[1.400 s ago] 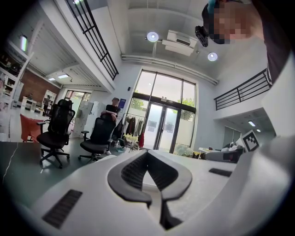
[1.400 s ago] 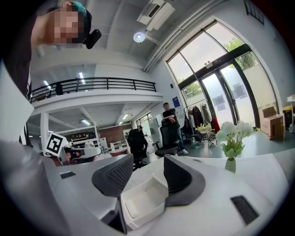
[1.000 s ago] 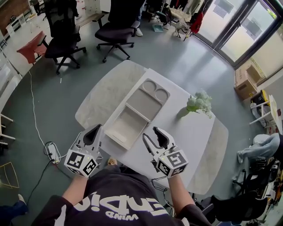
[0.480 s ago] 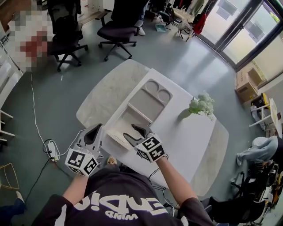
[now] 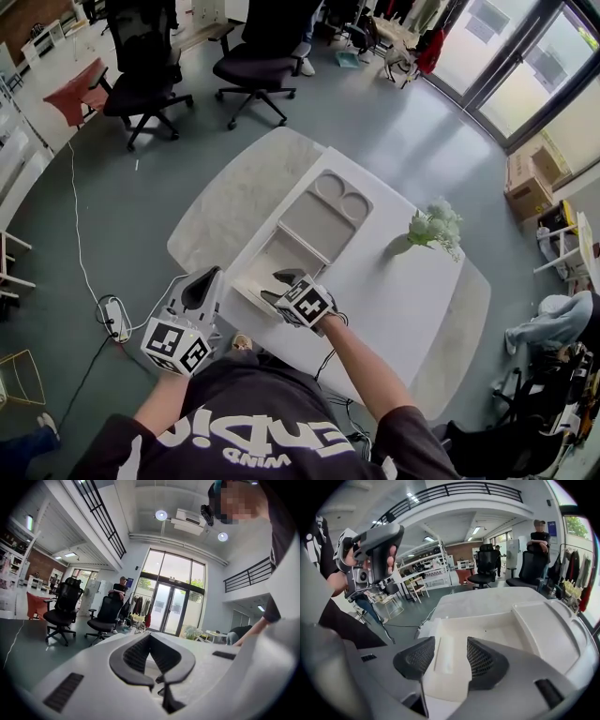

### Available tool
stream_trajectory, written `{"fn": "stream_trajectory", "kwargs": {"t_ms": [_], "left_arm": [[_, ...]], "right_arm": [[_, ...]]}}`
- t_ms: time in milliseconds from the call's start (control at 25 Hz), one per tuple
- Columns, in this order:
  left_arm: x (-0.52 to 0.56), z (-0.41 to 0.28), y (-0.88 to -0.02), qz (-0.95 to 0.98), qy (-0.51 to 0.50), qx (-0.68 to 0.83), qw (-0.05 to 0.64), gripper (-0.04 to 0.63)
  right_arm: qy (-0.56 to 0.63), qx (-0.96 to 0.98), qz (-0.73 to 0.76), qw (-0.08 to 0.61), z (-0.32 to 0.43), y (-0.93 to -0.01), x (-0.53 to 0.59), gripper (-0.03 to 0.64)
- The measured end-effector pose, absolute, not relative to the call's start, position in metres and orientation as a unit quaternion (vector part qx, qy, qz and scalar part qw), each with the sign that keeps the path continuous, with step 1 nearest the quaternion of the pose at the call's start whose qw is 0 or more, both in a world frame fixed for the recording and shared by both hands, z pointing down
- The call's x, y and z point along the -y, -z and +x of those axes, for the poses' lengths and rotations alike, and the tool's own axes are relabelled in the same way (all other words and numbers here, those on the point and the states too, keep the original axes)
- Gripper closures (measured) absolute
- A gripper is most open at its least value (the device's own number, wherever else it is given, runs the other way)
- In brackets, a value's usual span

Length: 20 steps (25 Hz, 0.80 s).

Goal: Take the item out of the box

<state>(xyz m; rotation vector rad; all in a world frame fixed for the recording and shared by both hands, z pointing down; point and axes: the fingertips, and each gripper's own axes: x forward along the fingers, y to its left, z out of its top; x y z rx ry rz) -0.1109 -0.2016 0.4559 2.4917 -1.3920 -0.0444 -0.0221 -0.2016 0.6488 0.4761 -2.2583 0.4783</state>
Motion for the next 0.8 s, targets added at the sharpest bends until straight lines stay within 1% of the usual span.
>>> {"fn": "stream_trajectory", "kwargs": {"t_ms": [360,560,800], "left_arm": [[0.21,-0.11,-0.459,0.866,0.01,0.479,0.143,0.586],[0.212,-0.11,-0.461,0.866,0.007,0.478,0.146,0.586],[0.216,-0.108,-0.462,0.868,0.005,0.475,0.145,0.586]], "right_arm": [[-0.203,0.863,0.146,0.438,-0.028,-0.685,0.199,0.402],[-0.194,0.857,0.111,0.465,-0.032,-0.686,0.197,0.403],[-0.194,0.844,0.104,0.488,-0.029,-0.69,0.199,0.405]]}}
